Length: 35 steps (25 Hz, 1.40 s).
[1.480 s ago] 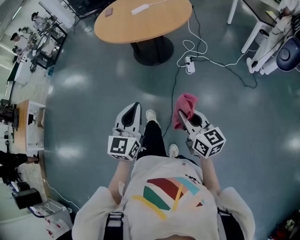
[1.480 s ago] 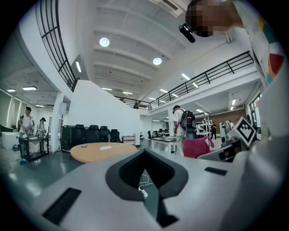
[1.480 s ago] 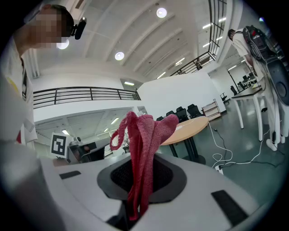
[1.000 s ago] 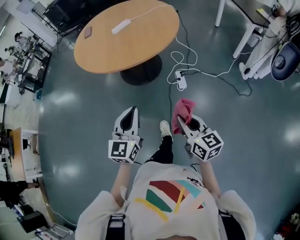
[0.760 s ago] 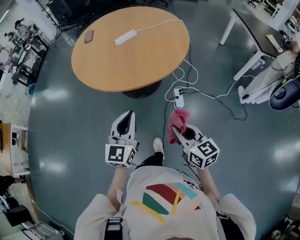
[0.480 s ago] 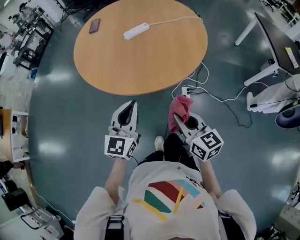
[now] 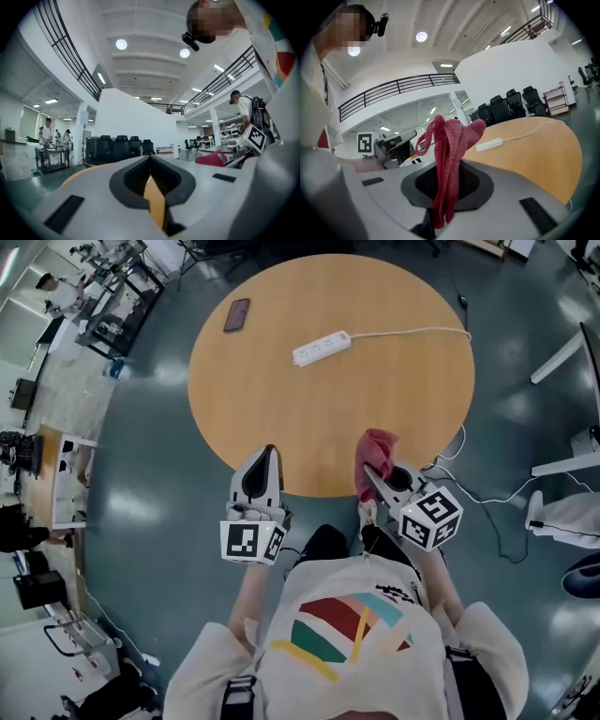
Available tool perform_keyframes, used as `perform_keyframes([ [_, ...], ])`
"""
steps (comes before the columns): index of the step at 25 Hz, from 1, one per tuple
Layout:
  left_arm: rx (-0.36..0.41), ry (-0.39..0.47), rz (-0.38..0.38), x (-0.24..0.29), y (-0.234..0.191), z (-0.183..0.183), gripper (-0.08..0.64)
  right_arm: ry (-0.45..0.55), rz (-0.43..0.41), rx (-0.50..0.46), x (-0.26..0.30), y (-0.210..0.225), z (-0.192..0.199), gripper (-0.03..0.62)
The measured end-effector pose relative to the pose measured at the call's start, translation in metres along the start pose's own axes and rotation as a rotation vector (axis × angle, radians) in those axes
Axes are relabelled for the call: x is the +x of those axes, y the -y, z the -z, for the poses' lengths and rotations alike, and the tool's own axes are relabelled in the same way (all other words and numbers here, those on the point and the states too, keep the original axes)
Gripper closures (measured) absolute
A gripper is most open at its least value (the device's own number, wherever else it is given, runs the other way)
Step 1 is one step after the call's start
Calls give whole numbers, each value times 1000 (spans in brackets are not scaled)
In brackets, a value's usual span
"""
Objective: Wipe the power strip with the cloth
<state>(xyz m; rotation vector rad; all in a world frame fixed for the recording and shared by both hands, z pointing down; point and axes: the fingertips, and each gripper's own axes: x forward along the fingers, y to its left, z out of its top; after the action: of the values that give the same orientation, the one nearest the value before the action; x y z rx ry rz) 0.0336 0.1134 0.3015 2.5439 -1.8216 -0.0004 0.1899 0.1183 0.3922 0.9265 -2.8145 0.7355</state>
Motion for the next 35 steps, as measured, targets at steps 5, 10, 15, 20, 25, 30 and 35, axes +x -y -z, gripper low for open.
perform_keyframes([
  [5, 2, 97, -72, 42, -41, -20, 515, -4, -19, -43, 50, 28, -41, 553],
  [10, -1, 87, -11, 79, -62, -11, 460, 3, 45, -20, 58, 40, -54, 554],
  [15, 114, -78, 194, 154, -82, 41, 308, -12, 95, -28, 72, 53, -57, 554],
  [20, 192, -432, 382, 251, -118, 144, 288, -54, 133, -47, 91, 63, -59, 554],
  [25, 346, -631, 439, 300, -158, 210, 269, -106, 151, -53, 124, 59, -56, 553],
  [30, 406, -684, 497, 326, -152, 243, 270, -143, 138, -74, 144, 91, -68, 554],
  [35, 416, -677, 588, 326, -157, 244, 270, -186, 87, -123, 208, 112, -110, 554],
])
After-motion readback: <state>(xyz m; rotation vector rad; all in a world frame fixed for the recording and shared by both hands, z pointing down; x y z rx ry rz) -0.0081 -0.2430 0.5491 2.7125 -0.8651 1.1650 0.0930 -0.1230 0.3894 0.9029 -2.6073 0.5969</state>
